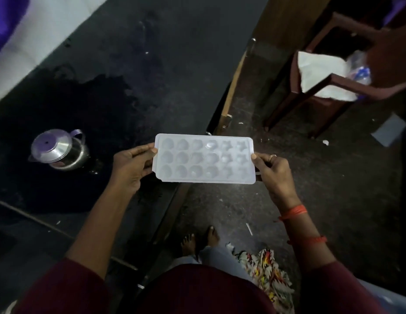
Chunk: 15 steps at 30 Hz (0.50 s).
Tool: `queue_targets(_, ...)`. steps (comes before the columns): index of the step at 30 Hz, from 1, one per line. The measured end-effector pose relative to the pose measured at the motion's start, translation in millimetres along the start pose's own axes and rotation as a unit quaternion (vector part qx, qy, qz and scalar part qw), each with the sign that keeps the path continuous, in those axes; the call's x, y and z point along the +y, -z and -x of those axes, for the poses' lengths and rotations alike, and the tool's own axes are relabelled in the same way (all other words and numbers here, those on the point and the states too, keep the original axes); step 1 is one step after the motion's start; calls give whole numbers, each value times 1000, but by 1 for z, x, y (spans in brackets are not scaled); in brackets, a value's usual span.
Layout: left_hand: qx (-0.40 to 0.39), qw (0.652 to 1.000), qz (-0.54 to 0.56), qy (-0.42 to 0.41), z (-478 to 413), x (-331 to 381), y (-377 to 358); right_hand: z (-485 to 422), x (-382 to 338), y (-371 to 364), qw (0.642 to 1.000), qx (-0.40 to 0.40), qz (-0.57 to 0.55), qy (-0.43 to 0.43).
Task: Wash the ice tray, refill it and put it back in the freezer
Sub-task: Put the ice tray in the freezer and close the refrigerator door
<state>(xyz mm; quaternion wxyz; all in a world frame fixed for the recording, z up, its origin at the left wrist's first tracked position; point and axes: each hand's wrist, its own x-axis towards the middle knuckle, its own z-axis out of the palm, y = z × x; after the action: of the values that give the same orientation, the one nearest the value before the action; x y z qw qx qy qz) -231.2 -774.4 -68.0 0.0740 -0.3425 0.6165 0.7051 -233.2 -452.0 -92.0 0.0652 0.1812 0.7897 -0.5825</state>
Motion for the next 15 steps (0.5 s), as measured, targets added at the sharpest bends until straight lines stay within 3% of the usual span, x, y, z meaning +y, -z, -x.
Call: queue_targets(15, -152, 982, -112, 0, 29, -28, -137, 70, 67, 128, 983, 169, -41, -64)
